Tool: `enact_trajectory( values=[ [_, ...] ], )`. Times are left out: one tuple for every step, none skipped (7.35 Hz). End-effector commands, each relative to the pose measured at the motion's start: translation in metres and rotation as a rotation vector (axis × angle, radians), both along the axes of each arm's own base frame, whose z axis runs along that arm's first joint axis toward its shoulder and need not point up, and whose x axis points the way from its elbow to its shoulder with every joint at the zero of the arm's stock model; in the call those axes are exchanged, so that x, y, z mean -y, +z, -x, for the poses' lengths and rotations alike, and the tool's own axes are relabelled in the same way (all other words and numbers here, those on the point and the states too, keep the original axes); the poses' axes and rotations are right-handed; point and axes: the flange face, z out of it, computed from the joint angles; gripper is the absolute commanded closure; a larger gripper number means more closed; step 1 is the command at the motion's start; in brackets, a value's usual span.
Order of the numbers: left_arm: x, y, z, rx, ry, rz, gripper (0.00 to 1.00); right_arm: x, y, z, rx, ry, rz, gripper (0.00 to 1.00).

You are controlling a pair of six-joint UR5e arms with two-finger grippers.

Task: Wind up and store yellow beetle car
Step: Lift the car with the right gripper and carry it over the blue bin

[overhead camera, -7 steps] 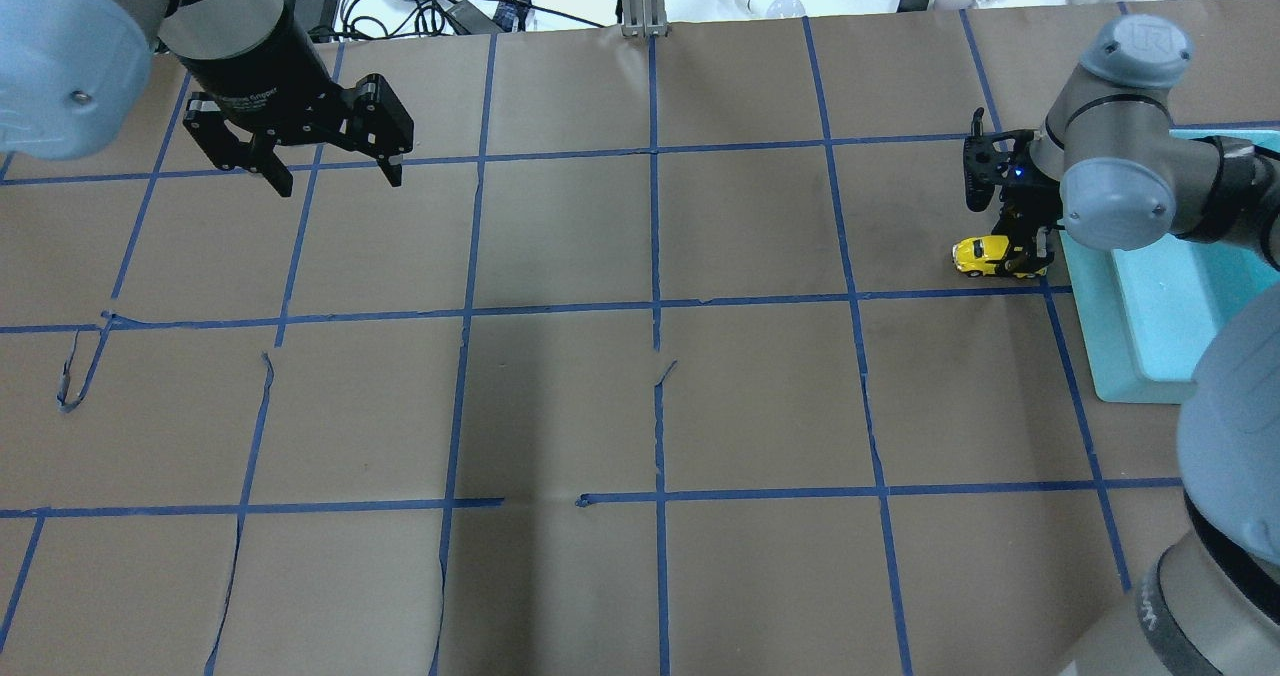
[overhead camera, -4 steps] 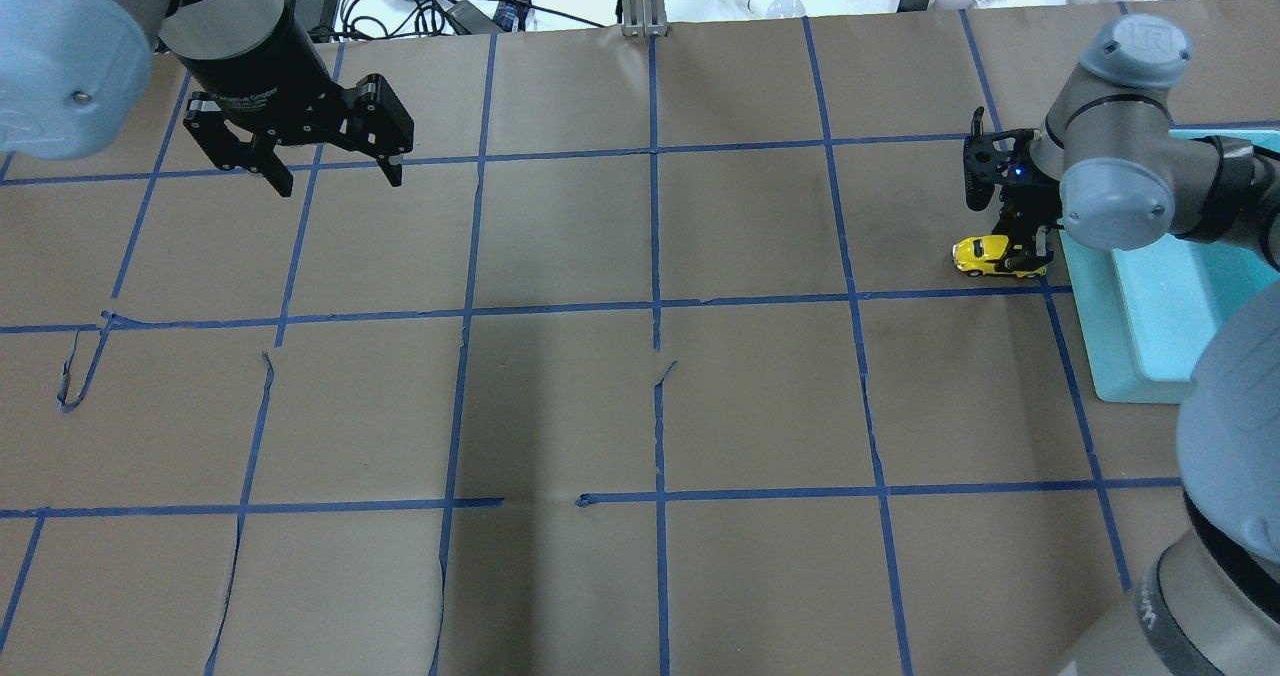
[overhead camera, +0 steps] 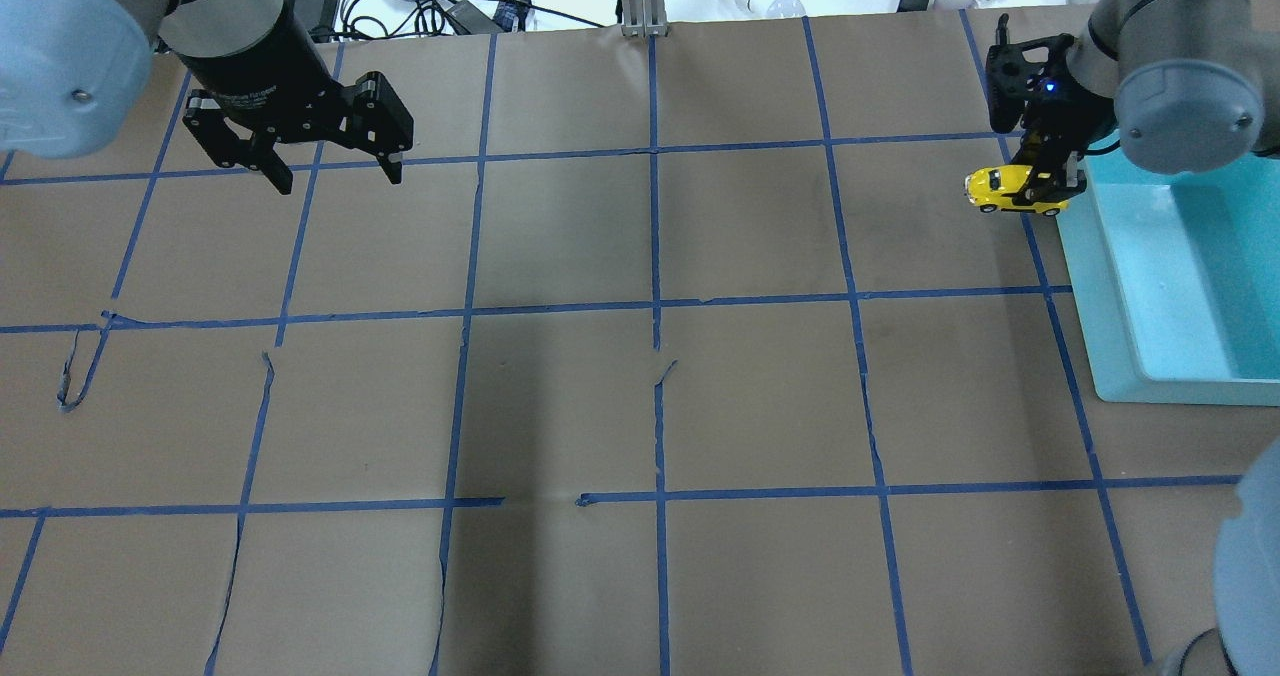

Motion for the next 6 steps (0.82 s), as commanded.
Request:
enact_trajectory(
  values=[
    [0.001, 0.002, 0.0, 0.0, -0.001, 0.005, 0.0, -0.022, 0.021, 0.066, -0.012, -0.054, -0.004, 1.0],
    [0.0, 0.002, 0.0, 0.0, -0.001, 0.005, 0.0, -0.032, 0.015, 0.097, -0.012, -0.095, -0.007, 1.0],
    [0.002, 0.001, 0.0, 0.0, 0.0, 0.003, 0.0, -0.043, 0.002, 0.126, -0.004, -0.109, -0.025, 1.0],
    [0.001, 0.001, 0.0, 0.0, 0.0, 0.003, 0.0, -0.054, -0.015, 0.151, 0.006, -0.137, -0.046, 1.0],
    [0.001, 0.002, 0.0, 0.0, 0.0, 0.005, 0.0, -0.055, -0.043, 0.164, -0.002, -0.104, -0.032, 1.0],
    [0.002, 0.002, 0.0, 0.0, 0.0, 0.005, 0.0, -0.062, -0.08, 0.177, 0.01, -0.102, -0.052, 1.0]
  ],
)
